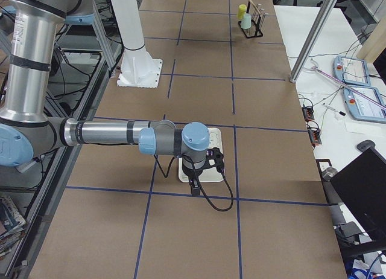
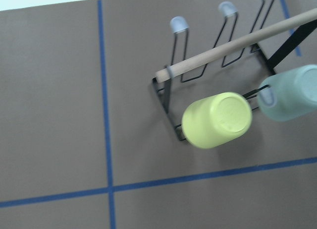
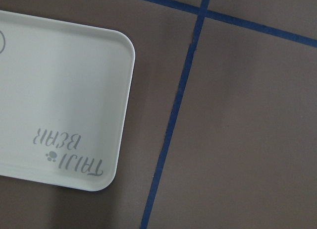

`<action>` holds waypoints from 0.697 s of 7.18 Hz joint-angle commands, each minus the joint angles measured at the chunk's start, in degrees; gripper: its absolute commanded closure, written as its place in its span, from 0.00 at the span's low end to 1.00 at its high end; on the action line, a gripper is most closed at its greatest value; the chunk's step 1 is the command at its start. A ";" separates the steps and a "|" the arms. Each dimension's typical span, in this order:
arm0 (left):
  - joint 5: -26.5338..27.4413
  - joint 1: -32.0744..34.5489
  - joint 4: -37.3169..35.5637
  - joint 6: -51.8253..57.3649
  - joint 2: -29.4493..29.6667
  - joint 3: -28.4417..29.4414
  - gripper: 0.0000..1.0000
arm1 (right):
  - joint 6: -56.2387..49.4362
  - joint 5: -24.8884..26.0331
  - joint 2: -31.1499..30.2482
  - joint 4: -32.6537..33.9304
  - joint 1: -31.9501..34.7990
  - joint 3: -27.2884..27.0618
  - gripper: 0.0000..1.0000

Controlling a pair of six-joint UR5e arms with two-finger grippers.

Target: Left arm grabs green cup and hands to right arm on tray

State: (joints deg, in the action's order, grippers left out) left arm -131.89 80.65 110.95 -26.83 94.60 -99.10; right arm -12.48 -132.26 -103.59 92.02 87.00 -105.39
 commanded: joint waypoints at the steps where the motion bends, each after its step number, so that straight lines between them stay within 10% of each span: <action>1: 6.44 -6.08 1.29 -13.71 4.07 -0.49 0.00 | 0.00 -0.01 0.06 0.08 0.01 0.01 0.00; 5: 30.52 -21.31 1.46 -28.09 13.32 3.19 0.00 | 0.00 -0.01 0.06 0.09 0.01 0.01 0.00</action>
State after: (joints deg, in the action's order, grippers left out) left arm -106.82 62.48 112.22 -52.33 106.11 -97.70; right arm -12.44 -132.27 -103.57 92.11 86.99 -105.38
